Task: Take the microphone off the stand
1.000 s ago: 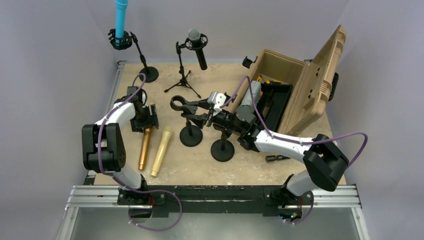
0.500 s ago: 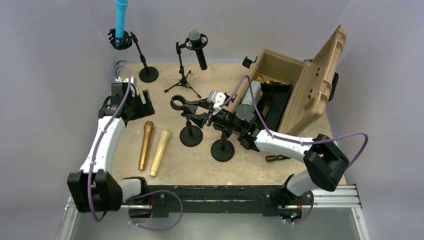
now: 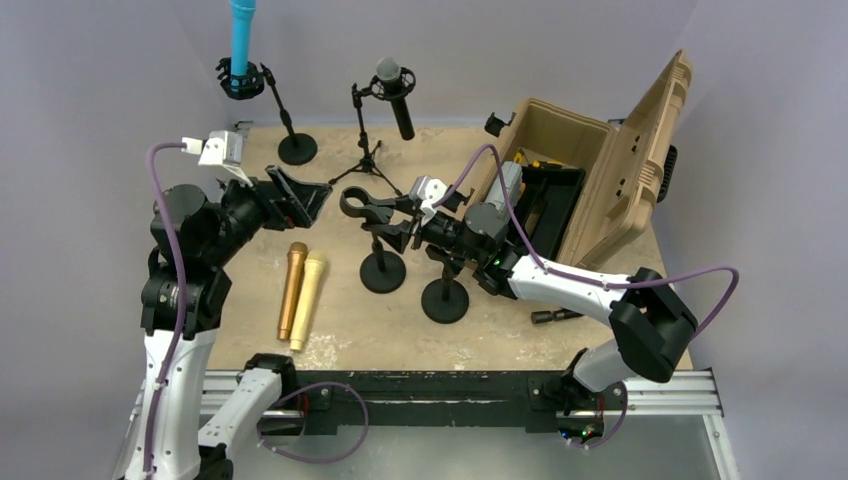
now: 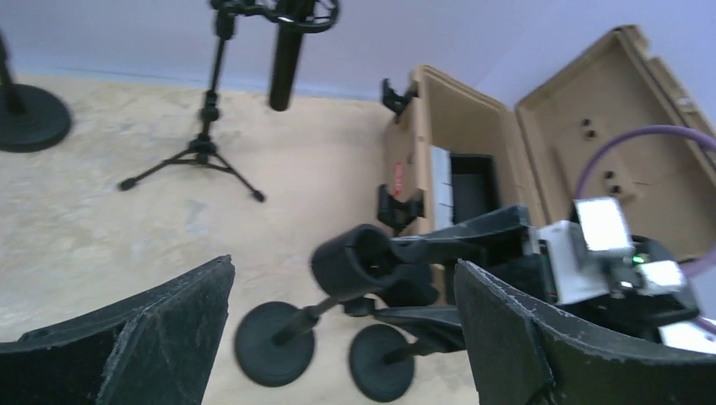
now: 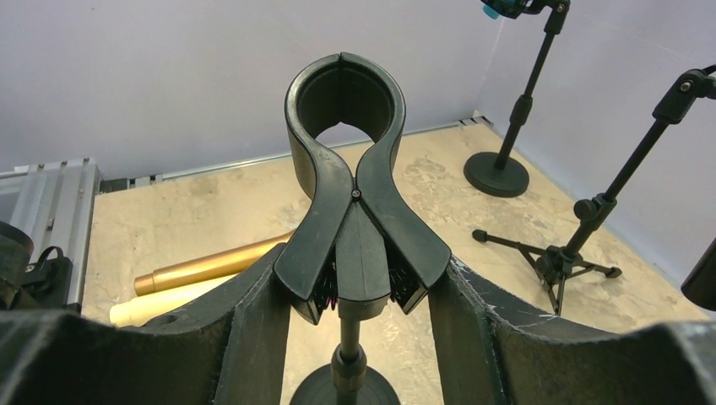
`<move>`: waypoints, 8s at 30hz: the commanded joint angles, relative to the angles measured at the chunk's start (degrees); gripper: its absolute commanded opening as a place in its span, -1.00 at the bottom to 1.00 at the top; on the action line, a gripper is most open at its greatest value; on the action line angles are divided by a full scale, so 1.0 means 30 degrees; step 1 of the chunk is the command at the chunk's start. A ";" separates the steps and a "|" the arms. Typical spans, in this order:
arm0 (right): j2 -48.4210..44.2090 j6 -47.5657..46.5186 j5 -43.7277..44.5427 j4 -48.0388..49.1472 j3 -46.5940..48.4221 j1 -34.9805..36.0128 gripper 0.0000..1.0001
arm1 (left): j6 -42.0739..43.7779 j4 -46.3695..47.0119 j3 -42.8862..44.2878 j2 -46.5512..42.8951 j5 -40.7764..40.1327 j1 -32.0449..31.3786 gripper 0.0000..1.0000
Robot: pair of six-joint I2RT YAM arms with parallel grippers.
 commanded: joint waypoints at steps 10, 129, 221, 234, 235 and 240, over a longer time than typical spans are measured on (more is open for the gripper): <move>-0.0473 -0.0258 0.0604 -0.0258 0.1148 -0.0084 -0.63 | -0.5009 0.3978 -0.2251 0.2287 0.4050 -0.0936 0.93; -1.1013 0.2420 0.2642 -0.3805 0.0858 -0.0084 0.82 | -0.0343 0.2628 0.0292 1.0014 -0.2870 -0.5829 0.39; -1.1026 0.3458 0.2505 -0.3748 0.1056 -0.0084 0.82 | 0.6447 0.7287 1.1717 0.9733 -0.9222 -0.4412 -1.00; -1.1553 0.3297 0.2395 -0.3128 0.0297 -0.0084 0.82 | 0.4363 -0.2515 0.2371 0.4877 -0.8706 -0.4422 -1.00; -1.1586 0.3364 0.2348 -0.2979 0.0167 -0.0084 0.82 | 0.4167 -0.3003 0.1609 0.4634 -0.8696 -0.4422 -1.00; -1.1208 0.3514 0.2006 -0.2753 0.0135 -0.0084 0.82 | 0.3126 -0.5034 -0.1114 0.4554 -0.6799 -0.4439 -1.00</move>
